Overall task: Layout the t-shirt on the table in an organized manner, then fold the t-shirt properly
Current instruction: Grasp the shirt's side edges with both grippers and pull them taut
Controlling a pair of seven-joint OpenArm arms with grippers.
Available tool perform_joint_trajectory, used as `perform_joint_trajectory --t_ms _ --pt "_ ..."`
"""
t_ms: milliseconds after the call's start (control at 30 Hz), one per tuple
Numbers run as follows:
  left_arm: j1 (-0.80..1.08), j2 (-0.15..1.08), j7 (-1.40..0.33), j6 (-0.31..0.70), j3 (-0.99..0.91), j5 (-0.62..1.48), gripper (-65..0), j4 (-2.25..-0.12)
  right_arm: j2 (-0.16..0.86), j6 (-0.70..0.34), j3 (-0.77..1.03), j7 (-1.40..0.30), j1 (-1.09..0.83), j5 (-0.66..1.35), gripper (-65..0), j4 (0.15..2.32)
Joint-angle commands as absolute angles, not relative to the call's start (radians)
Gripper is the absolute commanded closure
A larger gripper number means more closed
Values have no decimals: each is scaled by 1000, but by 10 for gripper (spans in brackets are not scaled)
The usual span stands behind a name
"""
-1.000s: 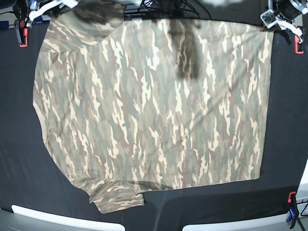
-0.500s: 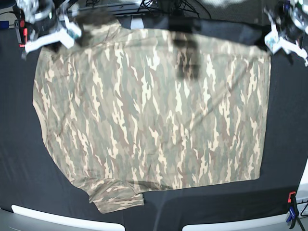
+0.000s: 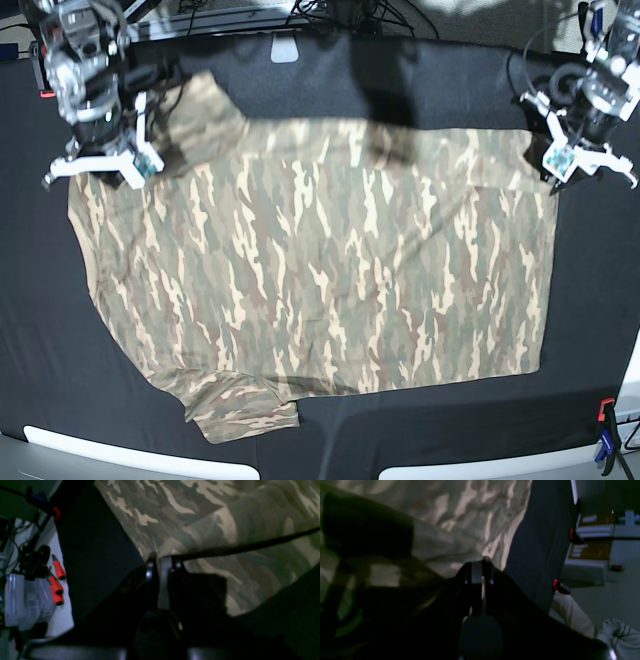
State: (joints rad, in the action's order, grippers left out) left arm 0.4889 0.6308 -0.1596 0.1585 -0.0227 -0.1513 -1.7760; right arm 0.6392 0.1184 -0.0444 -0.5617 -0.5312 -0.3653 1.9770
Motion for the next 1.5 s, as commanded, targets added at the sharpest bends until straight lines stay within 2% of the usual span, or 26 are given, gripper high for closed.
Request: perform_joint_trajectory --t_ms 0,200,467,800,1133,1467 --pt "477 634 -132 141 -32 -148 0 -1770 651 133 -37 -548 -504 -381 0 1969" --pt "397 587 -78 141 -32 -148 0 -1677 651 128 -37 -551 -367 -340 0 1845" --pt "270 509 -77 141 -32 -148 0 -1570 646 45 -37 -535 -259 -249 0 1728" --pt "188 505 -72 142 -31 -148 0 -1449 646 -83 -55 -456 -115 -149 0 1598" --pt "182 505 -59 142 -31 -154 0 -1414 648 -86 -222 -456 -5 -157 0 1551" --pt "179 505 -59 142 -31 -182 0 -1414 652 -60 -236 -456 68 -205 0 1460"
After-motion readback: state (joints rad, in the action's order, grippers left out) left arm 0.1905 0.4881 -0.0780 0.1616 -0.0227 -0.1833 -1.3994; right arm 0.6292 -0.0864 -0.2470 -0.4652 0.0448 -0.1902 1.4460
